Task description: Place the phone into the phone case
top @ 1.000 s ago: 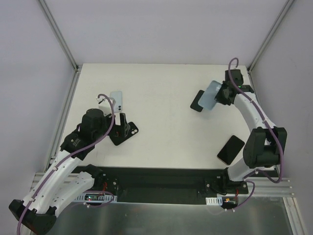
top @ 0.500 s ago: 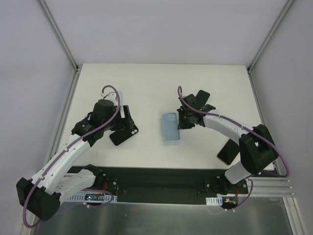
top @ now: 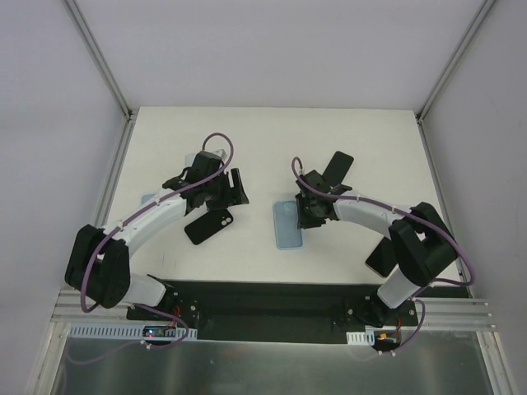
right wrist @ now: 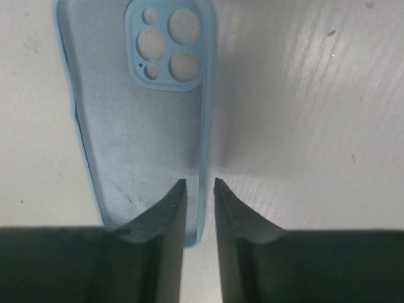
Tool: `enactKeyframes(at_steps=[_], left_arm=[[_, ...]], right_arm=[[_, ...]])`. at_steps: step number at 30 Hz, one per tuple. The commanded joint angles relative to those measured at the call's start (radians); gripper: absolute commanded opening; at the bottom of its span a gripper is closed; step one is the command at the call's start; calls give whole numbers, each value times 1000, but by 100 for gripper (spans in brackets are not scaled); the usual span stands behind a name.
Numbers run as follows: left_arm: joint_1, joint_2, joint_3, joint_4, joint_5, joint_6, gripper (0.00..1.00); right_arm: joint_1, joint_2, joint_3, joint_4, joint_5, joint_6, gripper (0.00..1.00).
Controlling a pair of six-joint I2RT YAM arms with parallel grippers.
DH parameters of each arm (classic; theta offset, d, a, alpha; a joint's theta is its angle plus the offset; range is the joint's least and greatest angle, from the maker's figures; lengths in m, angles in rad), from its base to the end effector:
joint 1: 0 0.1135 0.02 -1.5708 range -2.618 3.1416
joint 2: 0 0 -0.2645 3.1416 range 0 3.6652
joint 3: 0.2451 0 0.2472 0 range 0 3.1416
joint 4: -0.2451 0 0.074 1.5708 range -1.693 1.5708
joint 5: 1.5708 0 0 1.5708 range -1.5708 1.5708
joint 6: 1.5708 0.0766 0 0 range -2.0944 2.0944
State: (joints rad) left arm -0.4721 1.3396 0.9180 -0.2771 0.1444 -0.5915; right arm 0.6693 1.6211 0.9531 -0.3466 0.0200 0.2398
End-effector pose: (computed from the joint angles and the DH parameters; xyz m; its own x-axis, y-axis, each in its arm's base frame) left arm 0.2777 -0.1542 0.2312 -0.7812 -0.2207 -0.5840 0.1356 0.8531 -0.5038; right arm 0.2662 0.2086 0.1483 -0.7924 -0.3240 -0.5169 -0.4363 0.8932 0.1089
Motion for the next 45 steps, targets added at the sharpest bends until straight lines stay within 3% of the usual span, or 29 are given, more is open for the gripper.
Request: enactKeyframes(at_steps=[1,3,6,7,9,10,14,17,19,22,28,33,35,40,45], left_arm=[[-8,46,53,70,50,-48,70],[-7,20,47,69,24,-45,71],[-8,-29,41,58,-11,-7,75],[-8,-43,41,26,-26,5,80],[-7,-84,39,-20,-113,19,87],[-3,-101,35,-63,-140,31,99],[18,-161,36,-178,-232,112,99],[23,-174,85,-241,-246,280,99],[23,-162,113,-281,-342,362,99],[45,-125,165,-323,-459,367,99],[216,6,291,-350,-338,343,95],[250,135,407,-375,-254,340,99],[248,129,404,-358,-197,326,99],[239,92,354,-333,-111,337,99],[239,33,274,-309,-72,351,99]], right_arm=[[4,-39,16,-14,52,36,34],[3,-75,35,-67,116,42,41],[-11,-125,44,-109,158,62,61],[-14,-139,42,-117,166,65,71],[-23,-176,44,-152,192,75,76],[-25,-188,45,-164,199,73,85],[-25,-254,38,-199,216,67,98],[-24,-309,4,-206,222,81,100],[-25,-354,-28,-193,222,90,96],[-25,-403,-51,-177,216,90,96],[-24,-466,-36,-218,236,46,96],[-27,-524,-48,-229,314,61,96],[-37,-521,-31,-277,443,125,96],[-114,-462,50,-402,575,243,96],[-304,-454,-7,-402,523,253,96]])
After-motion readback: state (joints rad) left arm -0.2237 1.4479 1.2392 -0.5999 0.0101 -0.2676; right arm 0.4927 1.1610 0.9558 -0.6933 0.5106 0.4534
